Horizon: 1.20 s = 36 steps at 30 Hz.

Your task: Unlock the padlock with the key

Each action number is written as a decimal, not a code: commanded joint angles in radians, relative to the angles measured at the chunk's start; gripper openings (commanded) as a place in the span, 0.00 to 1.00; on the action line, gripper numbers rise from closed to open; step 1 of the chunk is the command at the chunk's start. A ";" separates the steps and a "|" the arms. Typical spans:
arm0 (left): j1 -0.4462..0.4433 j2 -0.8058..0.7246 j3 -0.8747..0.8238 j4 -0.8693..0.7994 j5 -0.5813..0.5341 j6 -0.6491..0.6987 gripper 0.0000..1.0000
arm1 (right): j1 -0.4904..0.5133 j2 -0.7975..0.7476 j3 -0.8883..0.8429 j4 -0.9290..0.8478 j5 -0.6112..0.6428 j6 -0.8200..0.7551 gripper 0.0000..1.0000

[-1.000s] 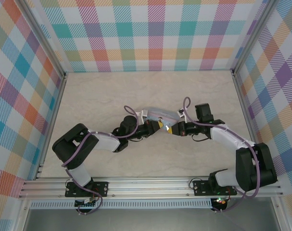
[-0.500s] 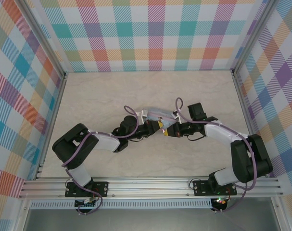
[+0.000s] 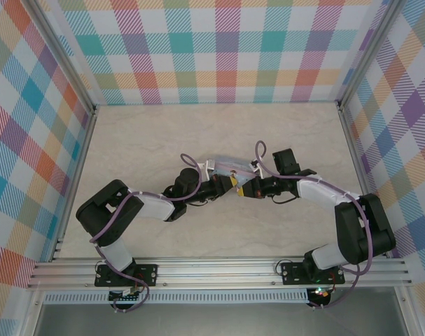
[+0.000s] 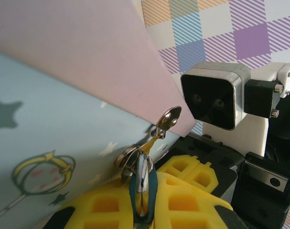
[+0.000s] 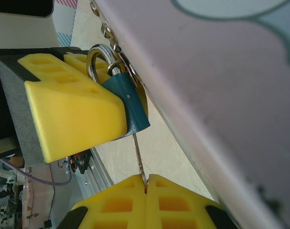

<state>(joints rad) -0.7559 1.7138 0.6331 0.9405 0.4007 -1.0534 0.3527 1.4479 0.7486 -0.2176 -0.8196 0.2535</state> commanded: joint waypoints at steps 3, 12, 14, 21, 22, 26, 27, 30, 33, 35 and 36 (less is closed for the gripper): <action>-0.008 0.000 0.010 0.089 0.037 0.030 0.00 | -0.011 -0.003 0.025 0.051 -0.030 0.002 0.03; -0.007 -0.002 0.002 0.095 0.036 0.030 0.00 | -0.033 -0.018 0.012 0.054 -0.033 0.007 0.03; -0.008 -0.003 0.000 0.095 0.036 0.032 0.00 | -0.035 -0.019 0.012 0.060 -0.040 0.010 0.03; -0.010 0.001 0.004 0.117 0.053 0.029 0.00 | -0.037 0.003 0.016 0.083 -0.065 0.022 0.03; -0.009 0.000 0.006 0.123 0.057 0.029 0.00 | -0.035 0.006 0.012 0.097 -0.071 0.029 0.03; -0.011 0.001 0.008 0.144 0.070 0.014 0.00 | -0.036 0.020 0.010 0.151 -0.085 0.058 0.03; -0.012 0.002 0.009 0.149 0.075 0.010 0.00 | -0.038 0.022 0.011 0.160 -0.082 0.060 0.03; -0.013 -0.006 0.010 0.160 0.095 0.005 0.00 | -0.045 0.034 0.011 0.213 -0.099 0.086 0.03; -0.013 -0.007 0.008 0.156 0.111 0.017 0.00 | -0.055 0.043 0.015 0.271 -0.123 0.116 0.03; -0.012 -0.003 0.002 0.166 0.117 0.021 0.00 | -0.061 0.040 0.021 0.290 -0.134 0.124 0.03; -0.011 0.001 0.000 0.176 0.120 0.020 0.00 | -0.065 0.039 0.023 0.296 -0.140 0.128 0.03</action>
<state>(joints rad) -0.7414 1.7157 0.6327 0.9962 0.3912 -1.0538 0.3077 1.4849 0.7483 -0.0830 -0.9318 0.3531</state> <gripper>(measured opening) 0.113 0.050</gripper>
